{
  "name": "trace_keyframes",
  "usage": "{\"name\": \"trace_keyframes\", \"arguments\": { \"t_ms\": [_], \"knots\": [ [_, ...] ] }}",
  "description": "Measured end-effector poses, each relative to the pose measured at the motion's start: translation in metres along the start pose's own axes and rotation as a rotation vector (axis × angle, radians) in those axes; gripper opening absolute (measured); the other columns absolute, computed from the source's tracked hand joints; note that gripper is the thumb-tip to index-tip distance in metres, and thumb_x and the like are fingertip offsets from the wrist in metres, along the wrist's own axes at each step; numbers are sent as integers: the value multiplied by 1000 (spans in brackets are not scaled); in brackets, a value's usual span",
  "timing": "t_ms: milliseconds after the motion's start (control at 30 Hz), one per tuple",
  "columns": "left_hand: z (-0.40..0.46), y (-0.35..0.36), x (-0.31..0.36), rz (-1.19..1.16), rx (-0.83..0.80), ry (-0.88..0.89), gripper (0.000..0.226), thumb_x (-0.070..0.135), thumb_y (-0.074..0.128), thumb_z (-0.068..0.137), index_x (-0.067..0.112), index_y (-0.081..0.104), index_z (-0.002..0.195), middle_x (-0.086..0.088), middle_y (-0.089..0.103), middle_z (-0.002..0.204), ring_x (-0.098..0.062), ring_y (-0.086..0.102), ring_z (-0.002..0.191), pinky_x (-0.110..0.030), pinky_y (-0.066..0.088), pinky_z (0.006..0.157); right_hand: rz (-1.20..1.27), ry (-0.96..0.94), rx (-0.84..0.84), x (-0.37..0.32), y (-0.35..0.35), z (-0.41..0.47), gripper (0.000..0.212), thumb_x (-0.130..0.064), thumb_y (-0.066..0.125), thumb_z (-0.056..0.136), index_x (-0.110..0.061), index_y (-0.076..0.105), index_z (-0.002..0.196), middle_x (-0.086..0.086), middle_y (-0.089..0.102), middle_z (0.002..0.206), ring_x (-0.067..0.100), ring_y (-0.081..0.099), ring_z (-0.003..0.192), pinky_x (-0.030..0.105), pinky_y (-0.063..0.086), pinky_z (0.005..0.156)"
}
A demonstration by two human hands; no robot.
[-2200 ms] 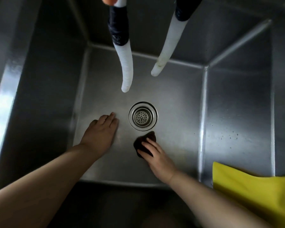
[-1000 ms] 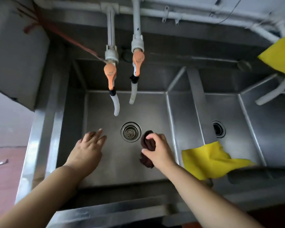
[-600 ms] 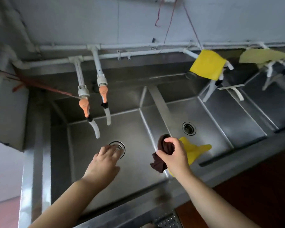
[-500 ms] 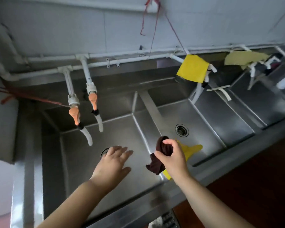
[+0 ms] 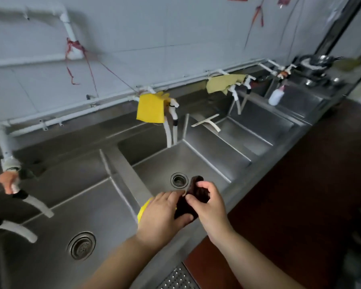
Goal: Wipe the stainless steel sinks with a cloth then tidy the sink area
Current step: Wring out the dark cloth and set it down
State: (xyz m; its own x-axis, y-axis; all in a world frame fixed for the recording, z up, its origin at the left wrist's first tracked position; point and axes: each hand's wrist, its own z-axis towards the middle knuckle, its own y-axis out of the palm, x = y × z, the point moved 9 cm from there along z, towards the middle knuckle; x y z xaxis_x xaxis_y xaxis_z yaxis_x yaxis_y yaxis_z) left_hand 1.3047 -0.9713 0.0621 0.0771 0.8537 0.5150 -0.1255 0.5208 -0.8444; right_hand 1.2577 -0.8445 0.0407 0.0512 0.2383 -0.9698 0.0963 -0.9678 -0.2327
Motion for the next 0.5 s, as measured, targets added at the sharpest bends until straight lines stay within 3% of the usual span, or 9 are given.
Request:
{"name": "trace_keyframes", "arguments": {
  "t_ms": [133,267,367,433,500],
  "knots": [
    [56,45,71,-196,-21,-85,44,49,66,77,28,57,114,10,63,97,-11,58,92,-24,42,71,120,29,-24,12,-91,31,22,-18,61,88,-37,65,98,1,60,114,13,57,109,40,47,98],
    [117,98,129,-547,-82,-215,8,22,69,84,26,62,82,10,63,68,2,59,60,-10,40,53,134,-37,48,20,-187,70,32,-8,57,89,-36,64,102,-3,61,114,10,58,108,33,48,95],
    [150,132,164,-817,-141,-302,7,11,64,87,15,67,82,-3,68,73,-11,63,68,-19,48,61,242,12,75,35,-249,97,51,-2,65,82,-33,52,120,-5,59,118,10,59,109,23,52,83],
    [169,146,186,-888,-182,-323,6,12,61,89,9,67,88,-7,69,78,-18,64,74,-24,50,67,312,111,29,45,-278,115,64,1,66,81,-28,44,133,-7,58,117,5,60,105,16,52,73],
    [190,158,205,-929,-213,-325,9,12,59,91,7,65,93,-12,70,87,-23,66,84,-31,52,77,311,172,-20,50,-304,134,70,5,65,79,-26,40,137,-6,58,116,6,60,104,17,52,74]
  ]
}}
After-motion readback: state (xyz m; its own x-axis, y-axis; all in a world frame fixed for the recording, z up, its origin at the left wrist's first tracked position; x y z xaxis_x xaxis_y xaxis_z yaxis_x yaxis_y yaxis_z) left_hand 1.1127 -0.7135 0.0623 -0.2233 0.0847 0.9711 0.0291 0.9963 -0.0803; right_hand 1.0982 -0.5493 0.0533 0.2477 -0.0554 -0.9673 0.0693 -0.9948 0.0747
